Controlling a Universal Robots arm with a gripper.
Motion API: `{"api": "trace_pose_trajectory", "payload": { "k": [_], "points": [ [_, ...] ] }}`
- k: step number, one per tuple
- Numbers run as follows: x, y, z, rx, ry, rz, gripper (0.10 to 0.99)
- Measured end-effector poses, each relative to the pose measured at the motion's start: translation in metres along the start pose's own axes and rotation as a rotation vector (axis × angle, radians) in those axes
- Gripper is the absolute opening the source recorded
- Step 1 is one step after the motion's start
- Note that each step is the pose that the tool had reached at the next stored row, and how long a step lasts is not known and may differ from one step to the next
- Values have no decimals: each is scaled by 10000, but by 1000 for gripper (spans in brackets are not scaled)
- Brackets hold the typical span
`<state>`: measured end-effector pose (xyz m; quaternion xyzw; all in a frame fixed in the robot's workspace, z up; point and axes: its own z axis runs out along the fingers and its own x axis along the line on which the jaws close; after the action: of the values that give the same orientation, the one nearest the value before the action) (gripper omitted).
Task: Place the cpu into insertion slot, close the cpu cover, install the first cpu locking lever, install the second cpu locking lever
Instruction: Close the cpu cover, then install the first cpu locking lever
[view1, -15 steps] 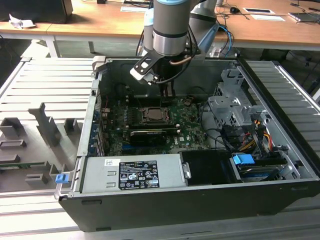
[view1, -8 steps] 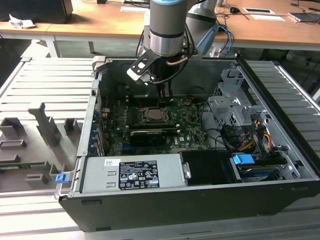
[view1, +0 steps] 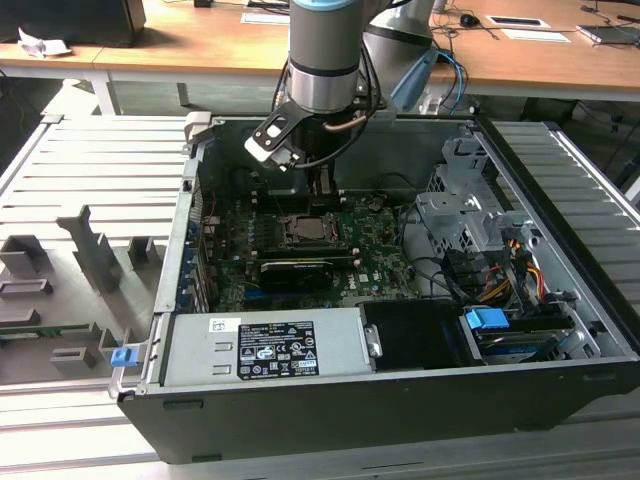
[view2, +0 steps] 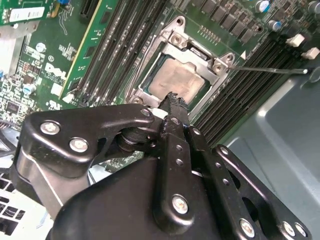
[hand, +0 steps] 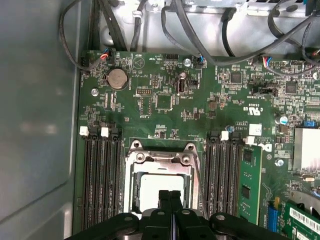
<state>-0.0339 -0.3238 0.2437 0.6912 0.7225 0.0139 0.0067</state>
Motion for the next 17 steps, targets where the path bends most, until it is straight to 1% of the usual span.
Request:
{"api": "trace_pose_trajectory", "payload": {
  "k": [1, 2, 5, 6, 10, 11, 12, 13, 17],
  "points": [
    [0, -11, 0, 0, -1, 0, 106],
    [2, -46, 0, 1, -1, 1, 106],
    [3, -51, -42, 0, -3, 0, 106],
    [3, -50, -66, 0, -4, 0, 106],
    [5, -45, -238, -1, -6, 0, 106],
    [5, -42, -338, 0, -7, 0, 106],
    [7, -40, -405, -1, -4, 0, 106],
    [7, -40, -416, -1, -6, -14, 106],
    [7, -40, -416, 8, 7, -829, 106]
  ]
}}
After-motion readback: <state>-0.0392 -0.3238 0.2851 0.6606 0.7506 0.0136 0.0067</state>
